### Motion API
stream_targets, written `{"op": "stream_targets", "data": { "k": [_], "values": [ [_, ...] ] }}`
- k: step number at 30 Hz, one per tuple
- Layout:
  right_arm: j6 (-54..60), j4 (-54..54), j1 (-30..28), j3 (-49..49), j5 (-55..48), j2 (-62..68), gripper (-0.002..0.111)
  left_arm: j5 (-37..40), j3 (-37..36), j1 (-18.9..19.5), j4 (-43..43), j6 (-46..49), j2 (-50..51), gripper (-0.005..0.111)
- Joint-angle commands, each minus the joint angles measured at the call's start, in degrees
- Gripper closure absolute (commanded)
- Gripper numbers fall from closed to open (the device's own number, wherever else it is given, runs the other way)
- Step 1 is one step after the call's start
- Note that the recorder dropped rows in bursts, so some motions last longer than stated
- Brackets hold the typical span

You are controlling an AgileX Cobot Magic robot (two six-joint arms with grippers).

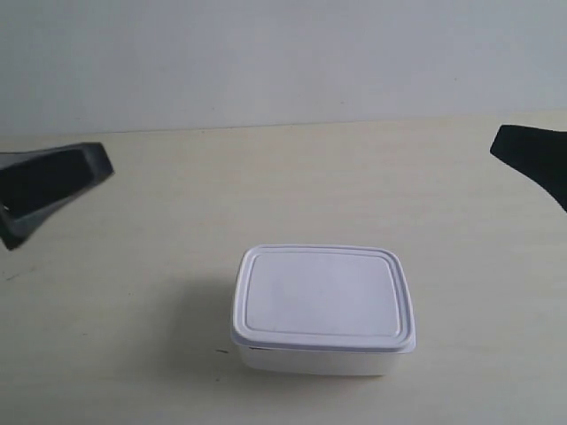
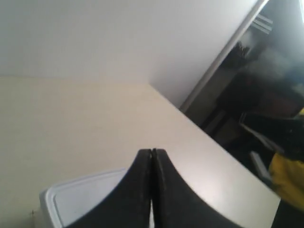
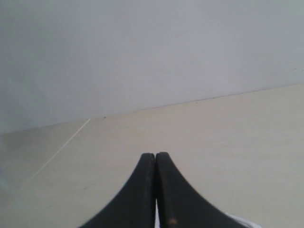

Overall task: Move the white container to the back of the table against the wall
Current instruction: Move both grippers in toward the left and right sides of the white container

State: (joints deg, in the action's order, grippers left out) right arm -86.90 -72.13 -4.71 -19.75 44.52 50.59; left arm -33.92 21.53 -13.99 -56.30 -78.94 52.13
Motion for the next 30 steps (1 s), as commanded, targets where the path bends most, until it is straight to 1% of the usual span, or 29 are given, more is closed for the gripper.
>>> {"op": "stream_targets", "data": {
  "k": [1,3,5,7,8,9,10,11,12,13,14,15,16,18,19,22,24,30],
  "values": [
    [-3.05,-5.28,0.08,-0.38,-0.87,0.22,0.108,11.82,2.02,-11.98,3.01,6.19,4.16,0.107],
    [-4.44,-6.73,1.34,-0.38,-0.07,0.22,0.108,15.58,2.42,-16.29,4.77,8.28,5.41,0.107],
    [-4.33,-6.88,4.83,-0.38,-0.88,0.22,0.108,18.65,2.82,-20.08,7.04,10.96,6.71,0.107],
    [-4.21,-7.17,8.75,-0.61,-4.34,0.60,0.108,20.99,3.11,-22.55,10.29,13.40,8.37,0.107],
    [-4.21,-7.46,11.04,-0.65,-7.43,1.19,0.108,21.52,3.35,-23.53,11.27,14.33,9.46,0.107],
    [-4.35,-7.46,15.09,-0.65,-11.19,2.47,0.108,21.52,3.43,-24.99,11.92,14.66,11.87,0.107],
    [-4.35,-7.60,17.25,-0.65,-12.50,3.30,0.108,21.52,3.43,-25.82,11.92,14.84,13.34,0.107],
    [-4.35,-8.29,21.37,-0.65,-13.83,4.82,0.108,21.79,3.43,-27.27,11.92,14.97,16.01,0.107],
    [-4.70,-9.38,23.33,-0.65,-14.45,5.55,0.108,22.10,3.43,-28.09,11.92,15.10,17.47,0.107],
    [-5.73,-11.13,26.78,-0.65,-16.60,6.77,0.108,23.08,3.43,-29.71,11.92,15.58,20.09,0.107],
    [-7.25,-12.49,28.60,-0.65,-18.69,7.18,0.108,23.53,3.43,-30.54,11.92,15.58,21.23,0.107],
    [-11.58,-16.27,31.62,-0.65,-22.87,7.81,0.108,24.81,3.43,-31.88,11.92,15.58,22.88,0.107],
    [-15.97,-20.26,33.95,-0.65,-24.82,8.38,0.108,25.30,3.43,-32.44,11.92,15.58,24.08,0.107],
    [-23.36,-27.22,37.12,-0.65,-25.16,9.55,0.108,25.29,3.72,-32.91,11.92,15.58,25.84,0.107],
    [-26.76,-27.82,38.43,-0.65,-25.25,10.15,0.108,25.29,3.95,-32.91,11.92,15.58,26.47,0.107],
    [-27.59,-27.82,41.26,-0.65,-26.16,13.60,0.108,24.91,4.68,-32.91,11.92,15.58,29.71,0.107],
    [-28.11,-27.82,42.22,-0.65,-30.41,16.88,0.108,23.96,5.19,-32.91,11.92,15.58,32.06,0.107],
    [-28.71,-27.82,42.37,-0.65,-34.62,24.12,0.108,23.28,8.23,-32.91,11.92,15.58,36.35,0.107]
  ]
}}
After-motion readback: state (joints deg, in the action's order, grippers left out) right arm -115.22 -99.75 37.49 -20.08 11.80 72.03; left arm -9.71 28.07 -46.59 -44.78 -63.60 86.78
